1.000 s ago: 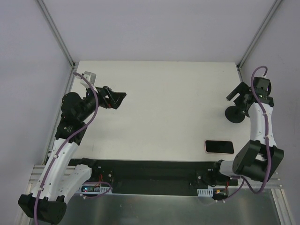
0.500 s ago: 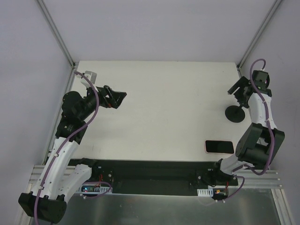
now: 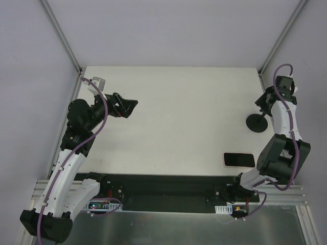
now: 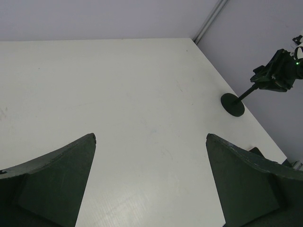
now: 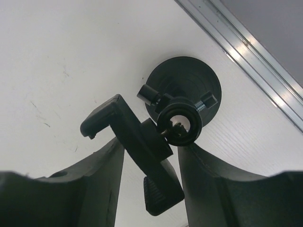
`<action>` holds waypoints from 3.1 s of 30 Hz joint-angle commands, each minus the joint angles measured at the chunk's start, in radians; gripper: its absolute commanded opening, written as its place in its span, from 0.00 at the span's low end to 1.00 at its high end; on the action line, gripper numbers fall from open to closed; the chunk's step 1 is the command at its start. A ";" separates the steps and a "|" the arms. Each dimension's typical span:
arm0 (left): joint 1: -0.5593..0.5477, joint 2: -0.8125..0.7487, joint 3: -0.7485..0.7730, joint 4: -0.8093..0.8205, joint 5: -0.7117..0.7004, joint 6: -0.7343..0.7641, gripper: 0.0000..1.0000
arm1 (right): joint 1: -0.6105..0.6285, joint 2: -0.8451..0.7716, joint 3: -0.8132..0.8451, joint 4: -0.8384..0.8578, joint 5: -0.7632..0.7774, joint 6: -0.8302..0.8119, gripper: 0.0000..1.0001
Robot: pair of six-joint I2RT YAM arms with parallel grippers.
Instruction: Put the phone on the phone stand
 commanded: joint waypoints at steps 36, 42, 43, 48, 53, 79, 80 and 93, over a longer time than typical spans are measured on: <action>-0.005 0.034 0.040 0.024 0.037 -0.011 0.99 | 0.580 -0.232 -0.143 0.110 0.169 -0.051 0.01; -0.005 0.035 0.041 0.024 0.046 -0.016 0.99 | 0.842 -0.213 -0.140 0.126 0.052 -0.148 0.01; -0.005 0.034 0.041 0.024 0.046 -0.017 0.99 | 0.874 -0.206 -0.136 0.121 0.032 -0.154 0.01; -0.005 0.045 0.038 0.024 0.045 -0.016 0.99 | 1.057 -0.152 -0.105 0.087 -0.052 -0.225 0.01; -0.005 0.055 0.041 0.024 0.054 -0.017 0.99 | 1.136 -0.146 -0.103 0.084 -0.133 -0.237 0.01; -0.174 0.568 0.264 -0.174 0.606 -0.073 0.88 | 1.177 -0.557 -0.545 0.446 -0.320 0.187 0.96; -0.191 0.566 0.267 -0.189 0.596 -0.062 0.87 | 1.177 -0.557 -0.559 0.484 -0.334 0.220 0.95; -0.215 0.557 0.302 -0.293 0.502 0.019 0.91 | 1.082 -0.407 -0.711 0.981 -0.379 0.784 0.97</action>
